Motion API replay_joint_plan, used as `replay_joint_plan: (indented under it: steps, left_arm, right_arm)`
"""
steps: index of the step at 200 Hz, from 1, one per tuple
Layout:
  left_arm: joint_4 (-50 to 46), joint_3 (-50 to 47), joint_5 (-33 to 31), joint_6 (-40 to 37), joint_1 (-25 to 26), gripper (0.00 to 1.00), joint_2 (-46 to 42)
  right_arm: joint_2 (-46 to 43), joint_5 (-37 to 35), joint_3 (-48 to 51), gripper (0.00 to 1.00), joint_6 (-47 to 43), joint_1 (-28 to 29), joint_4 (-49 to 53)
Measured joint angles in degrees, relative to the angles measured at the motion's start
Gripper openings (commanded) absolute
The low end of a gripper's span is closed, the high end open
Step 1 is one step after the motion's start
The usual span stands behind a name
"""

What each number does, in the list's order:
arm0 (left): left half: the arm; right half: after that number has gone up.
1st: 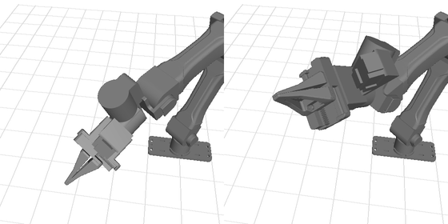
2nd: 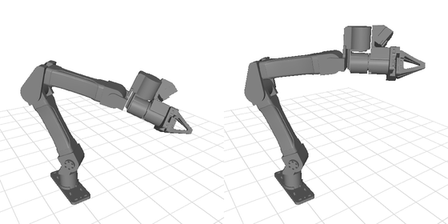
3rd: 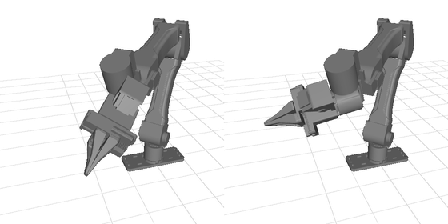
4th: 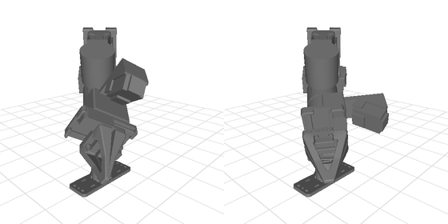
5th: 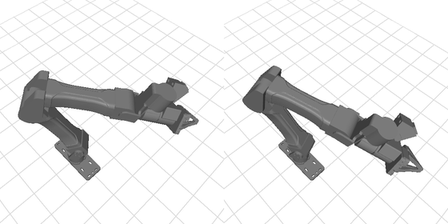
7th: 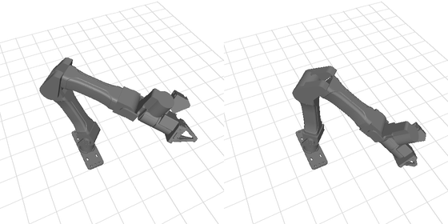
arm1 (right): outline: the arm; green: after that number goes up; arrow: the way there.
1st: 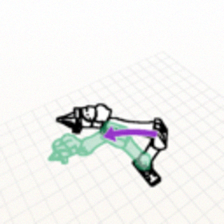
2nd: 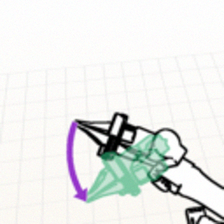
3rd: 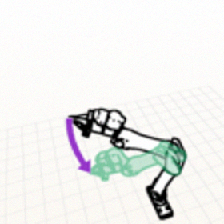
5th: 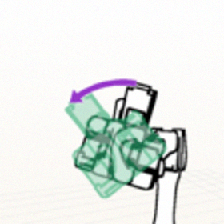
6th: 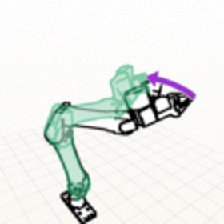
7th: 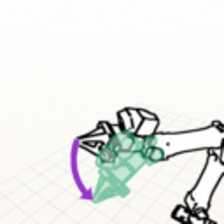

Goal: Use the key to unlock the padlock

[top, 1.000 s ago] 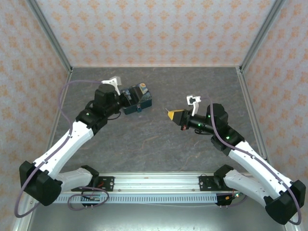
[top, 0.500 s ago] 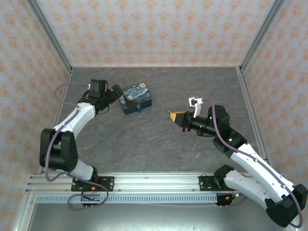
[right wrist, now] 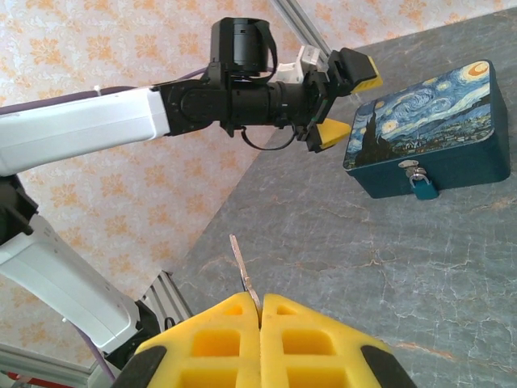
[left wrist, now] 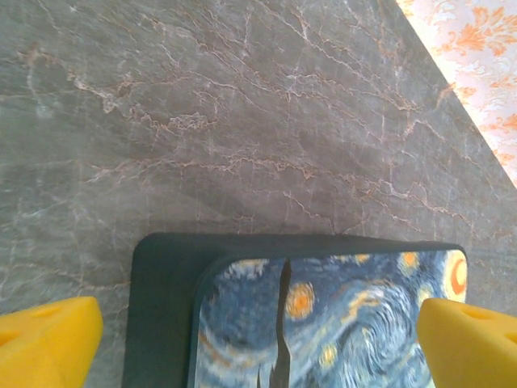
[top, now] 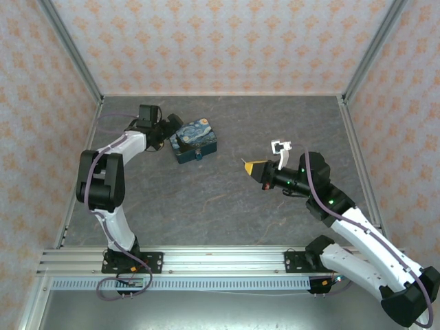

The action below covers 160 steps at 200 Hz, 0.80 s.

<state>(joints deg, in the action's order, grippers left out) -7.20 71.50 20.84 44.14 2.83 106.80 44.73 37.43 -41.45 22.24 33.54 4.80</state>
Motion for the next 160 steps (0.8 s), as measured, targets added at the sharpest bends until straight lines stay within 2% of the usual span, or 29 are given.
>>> replay_joint_plan:
  steps: [41, 98, 160]
  left_arm:
    - [1.6, 2.6, 2.8, 0.6, 0.0, 0.86, 5.9]
    - [2.4, 3.2, 3.6, -2.4, 0.2, 0.74, 6.4]
    - [1.8, 4.6, 4.0, -9.9, 4.1, 0.7, 7.0]
  right_arm:
    - [0.0, 0.0, 0.0, 0.0, 0.0, 0.0, 0.5]
    - [0.0, -0.2, 0.0, 0.0, 0.0, 0.0, 1.4]
    - [0.0, -0.4, 0.0, 0.0, -0.1, 0.0, 1.9]
